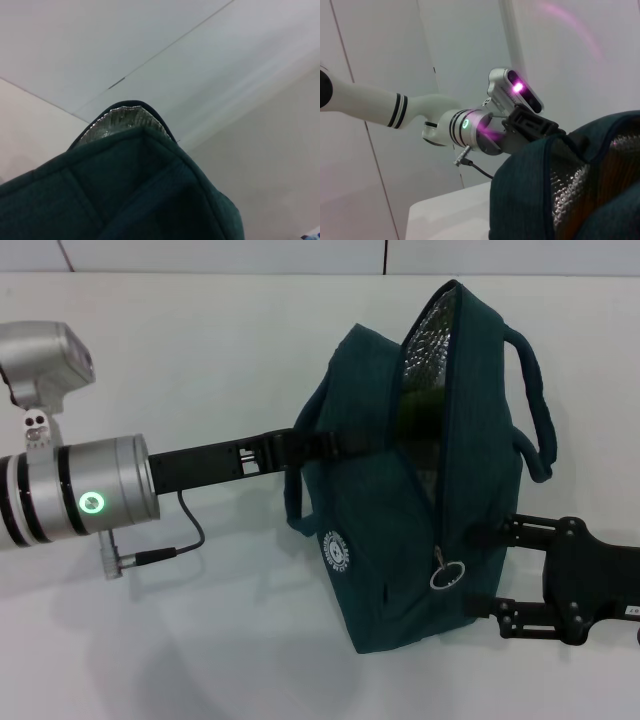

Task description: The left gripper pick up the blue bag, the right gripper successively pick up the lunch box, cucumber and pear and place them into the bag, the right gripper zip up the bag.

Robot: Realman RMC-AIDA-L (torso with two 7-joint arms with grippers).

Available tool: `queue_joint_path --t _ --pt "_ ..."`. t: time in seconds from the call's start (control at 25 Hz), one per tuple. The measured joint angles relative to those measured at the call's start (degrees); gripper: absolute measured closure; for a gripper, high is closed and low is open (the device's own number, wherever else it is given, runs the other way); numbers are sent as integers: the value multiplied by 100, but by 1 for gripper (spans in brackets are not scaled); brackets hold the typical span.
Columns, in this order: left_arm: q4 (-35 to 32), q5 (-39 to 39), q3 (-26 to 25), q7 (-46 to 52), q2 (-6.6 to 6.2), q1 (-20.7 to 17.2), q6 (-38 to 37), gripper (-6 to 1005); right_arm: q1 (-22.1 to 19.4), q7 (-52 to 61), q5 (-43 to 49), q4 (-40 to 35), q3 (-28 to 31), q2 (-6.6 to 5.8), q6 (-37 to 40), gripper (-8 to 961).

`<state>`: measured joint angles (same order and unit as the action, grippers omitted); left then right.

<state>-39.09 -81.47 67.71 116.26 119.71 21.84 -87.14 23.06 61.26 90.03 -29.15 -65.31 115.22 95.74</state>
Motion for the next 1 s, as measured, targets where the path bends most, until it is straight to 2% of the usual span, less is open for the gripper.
queue_joint_path --t 0.36,0.68,0.8,1.0 --pt "15 17 -209 -177 -14 -85 41 849 69 45 32 161 -90 1 -144 235" --pt "16 102 -326 -320 -18 -143 7 544 115 52 3 246 -292 14 -267 253" --pt "16 115 -365 -321 -18 -158 5 443 141 53 -19 278 -349 23 -294 299" --pt "15 117 -460 -323 -18 -183 -5 443 171 53 -35 328 -439 38 -298 377"
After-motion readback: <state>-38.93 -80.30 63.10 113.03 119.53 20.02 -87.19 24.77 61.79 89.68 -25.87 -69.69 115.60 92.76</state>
